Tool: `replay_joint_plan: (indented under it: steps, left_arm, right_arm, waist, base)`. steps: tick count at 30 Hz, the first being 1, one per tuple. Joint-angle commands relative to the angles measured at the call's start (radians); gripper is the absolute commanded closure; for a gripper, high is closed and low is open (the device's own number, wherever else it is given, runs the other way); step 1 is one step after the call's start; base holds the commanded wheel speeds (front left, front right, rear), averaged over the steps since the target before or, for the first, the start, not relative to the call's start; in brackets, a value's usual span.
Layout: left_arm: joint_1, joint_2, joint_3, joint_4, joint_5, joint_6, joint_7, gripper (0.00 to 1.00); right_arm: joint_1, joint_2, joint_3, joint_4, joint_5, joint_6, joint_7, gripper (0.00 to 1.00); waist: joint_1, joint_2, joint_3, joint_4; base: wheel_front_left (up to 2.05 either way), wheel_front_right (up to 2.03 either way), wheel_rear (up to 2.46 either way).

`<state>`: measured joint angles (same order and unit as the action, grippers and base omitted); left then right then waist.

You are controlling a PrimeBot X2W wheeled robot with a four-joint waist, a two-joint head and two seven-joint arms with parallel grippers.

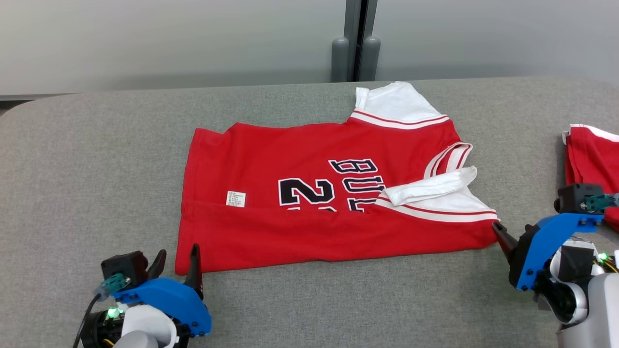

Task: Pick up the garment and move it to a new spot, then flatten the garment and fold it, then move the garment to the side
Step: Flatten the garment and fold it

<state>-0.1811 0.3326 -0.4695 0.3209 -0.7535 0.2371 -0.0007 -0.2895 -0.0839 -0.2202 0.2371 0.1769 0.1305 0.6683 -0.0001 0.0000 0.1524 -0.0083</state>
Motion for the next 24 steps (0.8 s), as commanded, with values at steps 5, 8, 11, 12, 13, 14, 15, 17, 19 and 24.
replay_joint_plan:
  steps: [5,8,11,12,13,14,15,17,19,24]
  left_arm:
    - [-0.05,-0.005,-0.032,0.081,0.032,0.011,0.031,0.0]
    - [-0.068,-0.012,-0.042,0.127,0.031,0.012,0.05,0.0]
    - [-0.081,-0.022,-0.049,0.163,0.026,0.001,0.059,0.0]
    - [-0.084,-0.026,-0.053,0.173,0.025,0.0,0.061,0.0]
    - [-0.088,-0.03,-0.057,0.185,0.023,-0.004,0.07,0.0]
    - [-0.091,-0.035,-0.058,0.195,0.019,-0.008,0.074,0.0]
    - [-0.094,-0.041,-0.061,0.206,0.014,-0.01,0.08,0.0]
    - [-0.099,-0.052,-0.065,0.228,0.004,-0.022,0.092,0.0]
    - [-0.106,-0.062,-0.068,0.248,-0.003,-0.032,0.098,0.0]
    - [-0.117,-0.08,-0.066,0.291,-0.021,-0.052,0.093,1.0]
  right_arm:
    - [-0.039,0.022,-0.02,0.063,-0.05,0.0,-0.012,0.0]
    - [-0.062,0.028,-0.024,0.103,-0.068,0.0,-0.025,0.0]
    - [-0.083,0.031,-0.029,0.142,-0.081,0.0,-0.04,0.0]
    - [-0.091,0.032,-0.031,0.157,-0.083,0.0,-0.043,0.0]
    - [-0.097,0.033,-0.033,0.172,-0.089,0.0,-0.046,0.0]
    - [-0.103,0.033,-0.032,0.187,-0.091,0.001,-0.048,0.0]
    - [-0.11,0.033,-0.03,0.201,-0.082,0.001,-0.049,0.0]
    - [-0.119,0.033,-0.017,0.227,-0.068,0.0,-0.049,0.0]
    - [-0.124,0.033,-0.003,0.25,-0.056,0.001,-0.05,0.0]
    - [-0.13,0.035,0.022,0.279,-0.041,0.001,-0.068,1.0]
  waist:
    - [0.0001,0.0,0.014,-0.002]
    - [0.0001,0.0,0.022,-0.001]
    - [0.0001,0.0,0.03,0.002]
    - [0.0001,0.0,0.033,0.003]
    - [0.0001,0.0,0.036,0.005]
    - [0.0001,0.0,0.039,0.006]
    - [0.0001,0.0,0.041,0.008]
    - [0.0001,0.0,0.045,0.009]
    - [0.0001,0.0,0.048,0.01]
    - [0.0001,0.0,0.046,0.008]
  base:
    - [0.0,0.0,0.0]
    - [0.0,0.0,0.0]
    - [0.0,0.0,0.0]
    - [0.0,0.0,0.0]
    - [0.0,0.0,0.0]
    - [0.0,0.0,0.0]
    - [0.0,0.0,0.0]
    - [0.0,0.0,0.0]
    - [0.0,0.0,0.0]
    - [0.0,0.0,0.0]
